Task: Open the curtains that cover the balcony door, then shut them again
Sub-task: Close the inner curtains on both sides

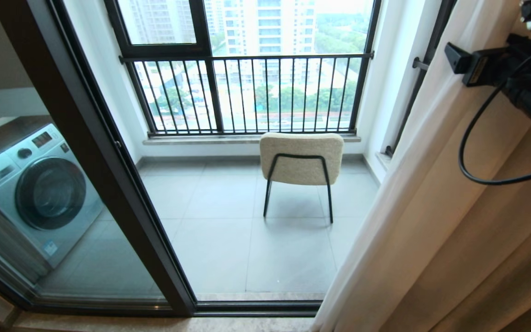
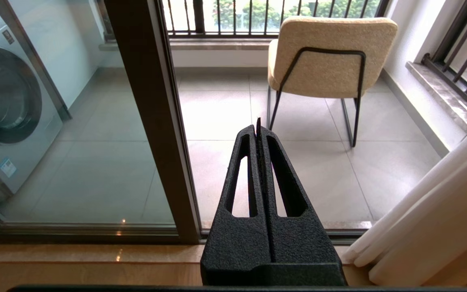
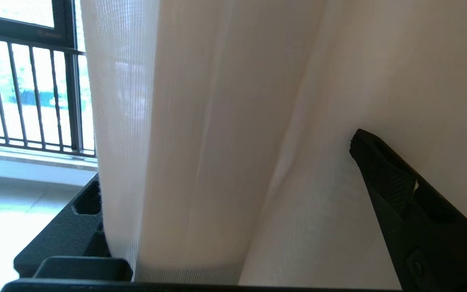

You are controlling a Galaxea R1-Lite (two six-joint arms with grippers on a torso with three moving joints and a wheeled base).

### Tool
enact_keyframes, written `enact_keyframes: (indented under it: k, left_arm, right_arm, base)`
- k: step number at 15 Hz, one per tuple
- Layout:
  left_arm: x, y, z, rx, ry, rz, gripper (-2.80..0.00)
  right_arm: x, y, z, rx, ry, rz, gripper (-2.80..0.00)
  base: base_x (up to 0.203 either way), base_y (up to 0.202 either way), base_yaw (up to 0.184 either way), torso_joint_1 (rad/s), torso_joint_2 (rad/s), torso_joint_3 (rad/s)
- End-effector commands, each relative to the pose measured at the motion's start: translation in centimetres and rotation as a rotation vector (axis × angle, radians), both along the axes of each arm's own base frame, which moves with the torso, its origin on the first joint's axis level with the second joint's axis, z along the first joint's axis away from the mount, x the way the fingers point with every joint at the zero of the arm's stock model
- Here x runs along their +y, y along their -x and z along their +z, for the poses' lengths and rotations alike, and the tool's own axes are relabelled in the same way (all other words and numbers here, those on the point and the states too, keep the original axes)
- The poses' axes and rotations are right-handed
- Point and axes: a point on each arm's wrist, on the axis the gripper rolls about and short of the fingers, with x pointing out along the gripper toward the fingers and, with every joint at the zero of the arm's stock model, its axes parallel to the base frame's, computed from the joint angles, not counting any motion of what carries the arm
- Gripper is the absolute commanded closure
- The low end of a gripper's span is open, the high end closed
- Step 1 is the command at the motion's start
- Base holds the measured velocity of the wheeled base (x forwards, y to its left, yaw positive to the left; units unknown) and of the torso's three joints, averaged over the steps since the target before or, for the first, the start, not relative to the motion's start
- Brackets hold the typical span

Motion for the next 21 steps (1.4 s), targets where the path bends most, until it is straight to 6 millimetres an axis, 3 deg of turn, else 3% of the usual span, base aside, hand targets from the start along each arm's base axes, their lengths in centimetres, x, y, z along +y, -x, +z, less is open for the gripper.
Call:
enact_keyframes:
  k: [1, 21]
  left_arm:
    - [0.0, 0.0, 0.0, -0.001, 0.0, 0.001, 0.0]
    - [0.0, 0.0, 0.0, -0.001, 0.001, 0.001, 0.0]
  right_arm:
    - [0.1, -0.3, -0.2, 0.003, 0.0, 0.001, 0.0]
    - [0.6, 2.4, 2.4, -0.161, -0.111, 0.08, 0.0]
  base:
    - [0.0, 0.0, 0.0, 0.0, 0.0, 0.0]
    - [0.0, 0.0, 0.0, 0.0, 0.0, 0.0]
